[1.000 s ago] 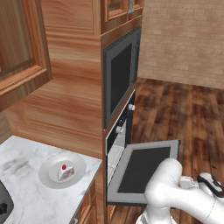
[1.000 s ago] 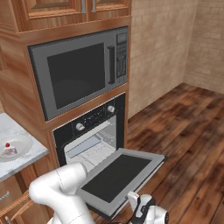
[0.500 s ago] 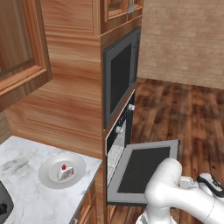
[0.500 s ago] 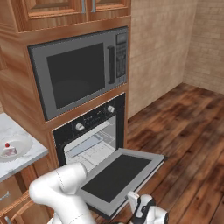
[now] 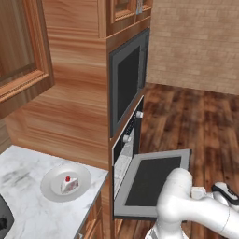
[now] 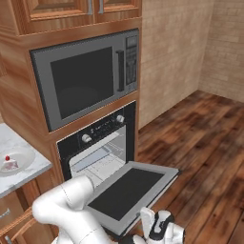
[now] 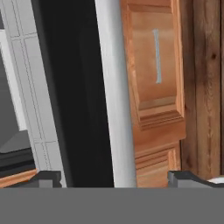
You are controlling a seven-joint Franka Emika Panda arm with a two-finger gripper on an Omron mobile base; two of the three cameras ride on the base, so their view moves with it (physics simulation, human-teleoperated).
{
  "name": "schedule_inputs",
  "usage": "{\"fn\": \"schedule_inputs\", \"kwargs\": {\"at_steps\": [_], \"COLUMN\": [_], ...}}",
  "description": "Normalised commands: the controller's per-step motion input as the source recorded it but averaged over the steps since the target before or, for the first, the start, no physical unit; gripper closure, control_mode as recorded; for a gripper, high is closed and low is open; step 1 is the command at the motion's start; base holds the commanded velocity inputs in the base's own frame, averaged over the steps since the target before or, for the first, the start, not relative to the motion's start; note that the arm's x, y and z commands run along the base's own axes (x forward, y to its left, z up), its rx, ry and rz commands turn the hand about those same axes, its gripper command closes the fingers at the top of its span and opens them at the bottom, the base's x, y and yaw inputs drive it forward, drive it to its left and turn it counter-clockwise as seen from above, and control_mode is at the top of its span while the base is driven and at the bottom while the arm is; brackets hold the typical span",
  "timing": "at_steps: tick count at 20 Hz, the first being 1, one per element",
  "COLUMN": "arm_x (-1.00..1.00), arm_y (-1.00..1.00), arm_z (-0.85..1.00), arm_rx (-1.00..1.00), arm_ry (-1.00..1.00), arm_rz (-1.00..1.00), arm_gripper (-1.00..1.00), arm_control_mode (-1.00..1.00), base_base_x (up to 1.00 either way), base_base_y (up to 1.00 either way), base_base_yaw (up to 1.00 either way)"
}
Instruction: Take the baked cake out of the oven and place it on the plate for cooling. Then close the oven door.
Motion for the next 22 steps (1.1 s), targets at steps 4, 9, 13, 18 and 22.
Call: {"fn": "schedule_inputs", "kwargs": {"at_steps": [4, 9, 13, 18, 22], "arm_x": [0.41, 0.29, 0.16, 0.13, 0.16], "arm_y": [0.39, 0.59, 0.65, 0.62, 0.64], "arm_z": [-0.29, -0.12, -0.01, 0.00, 0.00], "arm_rx": [0.30, 0.30, 0.32, 0.35, 0.36], "arm_ry": [0.00, 0.00, 0.00, 0.00, 0.00], "arm_rz": [0.24, 0.21, 0.20, 0.21, 0.22], "arm_gripper": [-1.00, -1.00, -1.00, -1.00, -1.00], "arm_control_mode": [-1.00, -1.00, -1.00, -1.00, -1.00], "base_base_x": [0.00, 0.00, 0.00, 0.00, 0.00], "base_base_y": [0.00, 0.00, 0.00, 0.00, 0.00], "base_base_yaw": [0.00, 0.00, 0.00, 0.00, 0.00]}}
